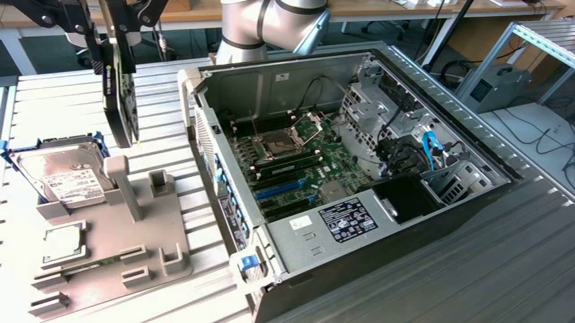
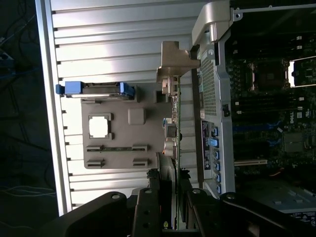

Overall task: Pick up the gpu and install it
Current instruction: 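Pick up the gpu and move the gpu toward the slot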

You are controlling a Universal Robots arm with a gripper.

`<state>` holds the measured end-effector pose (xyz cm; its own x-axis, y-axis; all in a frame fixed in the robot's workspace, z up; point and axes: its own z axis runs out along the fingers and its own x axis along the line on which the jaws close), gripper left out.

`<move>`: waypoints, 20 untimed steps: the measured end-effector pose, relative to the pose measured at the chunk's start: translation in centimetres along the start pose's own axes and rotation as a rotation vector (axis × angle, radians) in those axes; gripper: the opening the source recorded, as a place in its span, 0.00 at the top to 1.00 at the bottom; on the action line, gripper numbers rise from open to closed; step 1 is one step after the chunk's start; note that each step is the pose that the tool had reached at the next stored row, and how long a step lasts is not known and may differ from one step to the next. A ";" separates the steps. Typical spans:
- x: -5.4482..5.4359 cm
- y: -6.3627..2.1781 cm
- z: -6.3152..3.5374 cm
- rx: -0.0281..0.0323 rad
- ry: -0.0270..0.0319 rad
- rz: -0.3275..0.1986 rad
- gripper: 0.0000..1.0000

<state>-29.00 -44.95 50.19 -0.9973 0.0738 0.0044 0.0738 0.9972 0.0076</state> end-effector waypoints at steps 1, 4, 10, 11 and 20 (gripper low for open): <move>0.0 0.00 0.00 0.0000 0.0000 0.000 0.74; 0.0 0.00 0.00 0.0002 0.0000 0.000 0.74; -0.4 0.03 0.07 0.0083 -0.0005 0.000 0.74; -0.5 0.03 0.08 0.0094 -0.0006 0.000 0.74; -1.2 0.09 0.27 0.0164 -0.0012 0.000 0.74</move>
<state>-27.77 -44.95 49.91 -0.9973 0.0738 0.0032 0.0738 0.9972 -0.0088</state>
